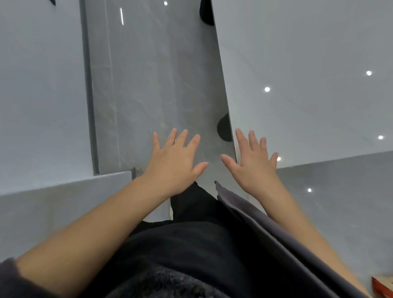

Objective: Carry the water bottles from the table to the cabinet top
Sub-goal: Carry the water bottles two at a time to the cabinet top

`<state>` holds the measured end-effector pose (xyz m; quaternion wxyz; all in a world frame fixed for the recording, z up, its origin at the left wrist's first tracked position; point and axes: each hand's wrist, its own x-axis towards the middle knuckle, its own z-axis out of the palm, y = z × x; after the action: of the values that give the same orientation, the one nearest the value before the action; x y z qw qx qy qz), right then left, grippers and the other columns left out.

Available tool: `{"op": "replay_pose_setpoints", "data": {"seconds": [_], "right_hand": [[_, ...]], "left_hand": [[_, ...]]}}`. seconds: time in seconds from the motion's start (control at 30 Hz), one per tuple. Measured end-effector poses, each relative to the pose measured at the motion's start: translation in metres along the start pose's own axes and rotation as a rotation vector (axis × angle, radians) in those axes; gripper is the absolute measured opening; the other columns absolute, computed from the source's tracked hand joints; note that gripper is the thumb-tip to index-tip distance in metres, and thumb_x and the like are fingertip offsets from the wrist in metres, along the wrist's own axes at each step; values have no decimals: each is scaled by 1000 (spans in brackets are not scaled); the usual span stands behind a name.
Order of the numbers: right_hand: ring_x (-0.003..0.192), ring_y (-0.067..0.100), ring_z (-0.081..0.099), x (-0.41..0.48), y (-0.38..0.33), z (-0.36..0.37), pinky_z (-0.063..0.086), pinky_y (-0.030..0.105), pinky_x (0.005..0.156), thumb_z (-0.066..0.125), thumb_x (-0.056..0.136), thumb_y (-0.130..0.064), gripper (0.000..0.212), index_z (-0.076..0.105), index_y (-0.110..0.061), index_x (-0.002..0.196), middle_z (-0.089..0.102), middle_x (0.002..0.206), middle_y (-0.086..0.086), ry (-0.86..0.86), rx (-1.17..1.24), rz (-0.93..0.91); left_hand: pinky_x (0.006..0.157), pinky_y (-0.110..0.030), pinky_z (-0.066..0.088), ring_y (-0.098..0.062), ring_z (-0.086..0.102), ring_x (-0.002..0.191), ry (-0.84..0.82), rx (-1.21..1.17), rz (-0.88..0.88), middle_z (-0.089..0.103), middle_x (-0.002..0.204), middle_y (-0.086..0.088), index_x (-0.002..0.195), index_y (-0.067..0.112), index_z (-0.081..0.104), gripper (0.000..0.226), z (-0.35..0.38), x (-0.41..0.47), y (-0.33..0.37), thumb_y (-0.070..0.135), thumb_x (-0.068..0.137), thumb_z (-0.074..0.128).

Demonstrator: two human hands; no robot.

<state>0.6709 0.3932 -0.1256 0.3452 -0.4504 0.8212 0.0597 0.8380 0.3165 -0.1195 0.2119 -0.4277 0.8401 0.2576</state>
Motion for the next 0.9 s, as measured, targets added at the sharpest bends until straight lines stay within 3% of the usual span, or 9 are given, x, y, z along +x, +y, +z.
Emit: {"op": "replay_pose_setpoints", "data": {"seconds": [0.2, 0.47, 0.9], "right_hand": [[151, 34, -8, 88, -40, -55, 0, 61, 115, 36, 98, -55, 73, 0, -31, 156, -5, 165, 5, -42, 49, 104], [151, 31, -7, 197, -108, -152, 0, 60, 116, 39, 99, -51, 71, 2, -31, 156, -2, 165, 4, 33, 132, 147], [152, 27, -7, 306, -210, -207, -1, 56, 118, 40, 99, -50, 72, 1, -32, 156, -3, 165, 2, 74, 473, 425]], "left_hand": [[117, -58, -3, -26, -4, 150, -72, 23, 54, 4, 163, -5, 155, 25, 6, 69, -72, 82, -36, 56, 98, 30], [117, -58, -3, -26, -3, 150, -55, 17, 128, 4, 163, -5, 155, 25, 7, 69, -174, 185, -83, 56, 98, 30], [117, -58, 0, -28, 1, 150, -97, 191, 361, 10, 162, -7, 154, 23, 12, 68, -328, 354, -171, 55, 97, 33]]}}
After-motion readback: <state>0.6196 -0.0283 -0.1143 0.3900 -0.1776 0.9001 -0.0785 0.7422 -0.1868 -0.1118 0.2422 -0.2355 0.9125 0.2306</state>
